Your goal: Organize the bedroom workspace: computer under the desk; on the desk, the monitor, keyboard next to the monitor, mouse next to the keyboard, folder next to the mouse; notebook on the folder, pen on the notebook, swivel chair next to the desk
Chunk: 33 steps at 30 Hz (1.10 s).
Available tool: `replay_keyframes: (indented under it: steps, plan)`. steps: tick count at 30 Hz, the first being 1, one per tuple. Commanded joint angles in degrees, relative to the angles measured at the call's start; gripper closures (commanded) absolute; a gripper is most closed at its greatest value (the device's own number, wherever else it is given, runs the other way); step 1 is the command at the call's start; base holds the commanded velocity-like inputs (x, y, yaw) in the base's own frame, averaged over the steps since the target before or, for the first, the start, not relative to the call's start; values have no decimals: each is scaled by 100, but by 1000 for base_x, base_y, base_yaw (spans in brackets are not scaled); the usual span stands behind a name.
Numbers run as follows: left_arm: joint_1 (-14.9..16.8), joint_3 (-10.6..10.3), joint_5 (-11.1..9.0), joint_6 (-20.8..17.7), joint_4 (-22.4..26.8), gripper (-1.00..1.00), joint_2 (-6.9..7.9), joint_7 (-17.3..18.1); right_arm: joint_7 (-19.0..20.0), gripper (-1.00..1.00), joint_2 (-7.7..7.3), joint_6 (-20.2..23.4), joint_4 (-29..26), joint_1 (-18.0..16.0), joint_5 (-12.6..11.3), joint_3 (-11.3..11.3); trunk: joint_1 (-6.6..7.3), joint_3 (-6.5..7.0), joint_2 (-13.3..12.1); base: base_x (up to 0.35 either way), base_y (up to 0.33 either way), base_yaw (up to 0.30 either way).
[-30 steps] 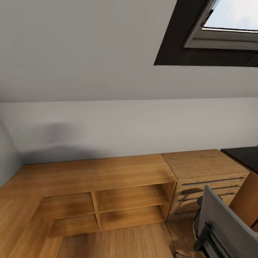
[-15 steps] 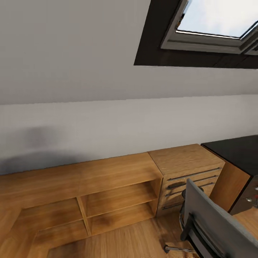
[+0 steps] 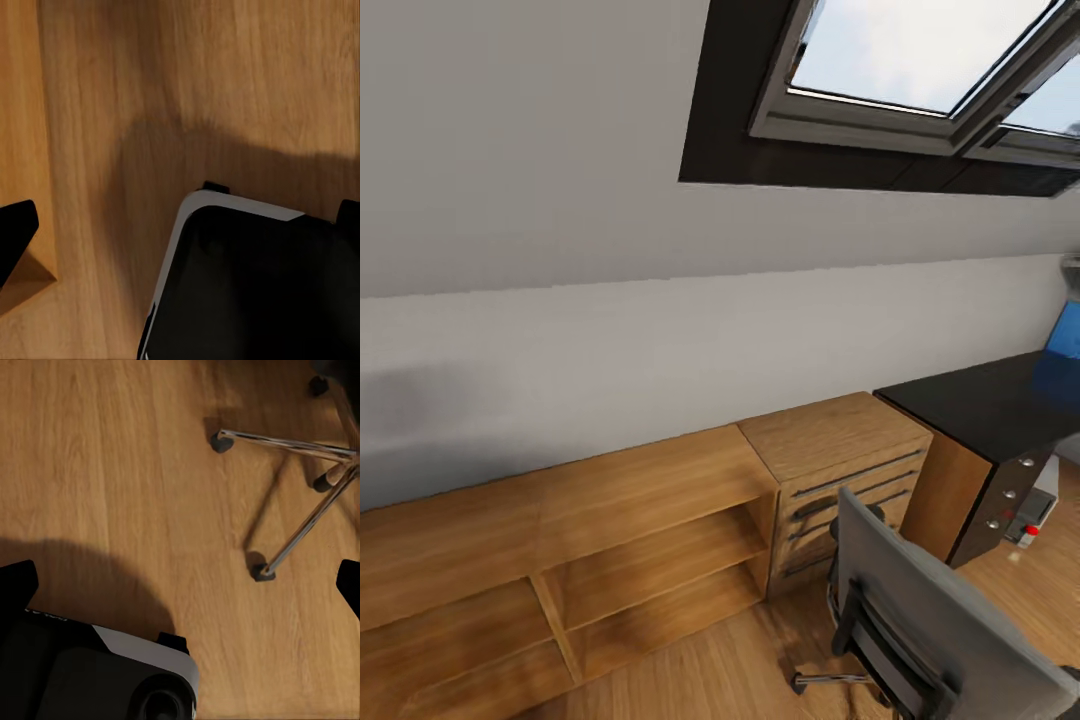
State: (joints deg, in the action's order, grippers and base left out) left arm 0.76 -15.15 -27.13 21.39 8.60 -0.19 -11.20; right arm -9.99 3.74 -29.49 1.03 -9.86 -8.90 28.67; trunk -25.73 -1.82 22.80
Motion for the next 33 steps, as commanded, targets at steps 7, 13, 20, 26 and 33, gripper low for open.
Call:
replay_keyframes:
  steps: [7,13,20,26,33]
  plan:
    - [3,-49,-21,9,1,-100,1,-40,-12,-100,4,-23,6,-7,-51,50,-5,-13,12,230,166,-275]
    - [3,-49,-21,5,1,-100,1,-40,-12,-100,4,-22,3,-7,-57,50,-5,-16,12,102,65,-275]
    - [3,-49,-21,5,1,-100,1,-40,-12,-100,4,-22,-2,-7,-59,44,-5,-40,12,10,7,-263]
    - [3,-49,-21,8,1,-100,1,-40,-12,-100,4,-27,-1,-7,-60,42,-5,-68,12,1,1,-251]
    - [3,-49,-21,11,1,-100,1,-40,-12,-100,4,-30,0,-7,-60,42,-5,-101,12,0,0,-251]
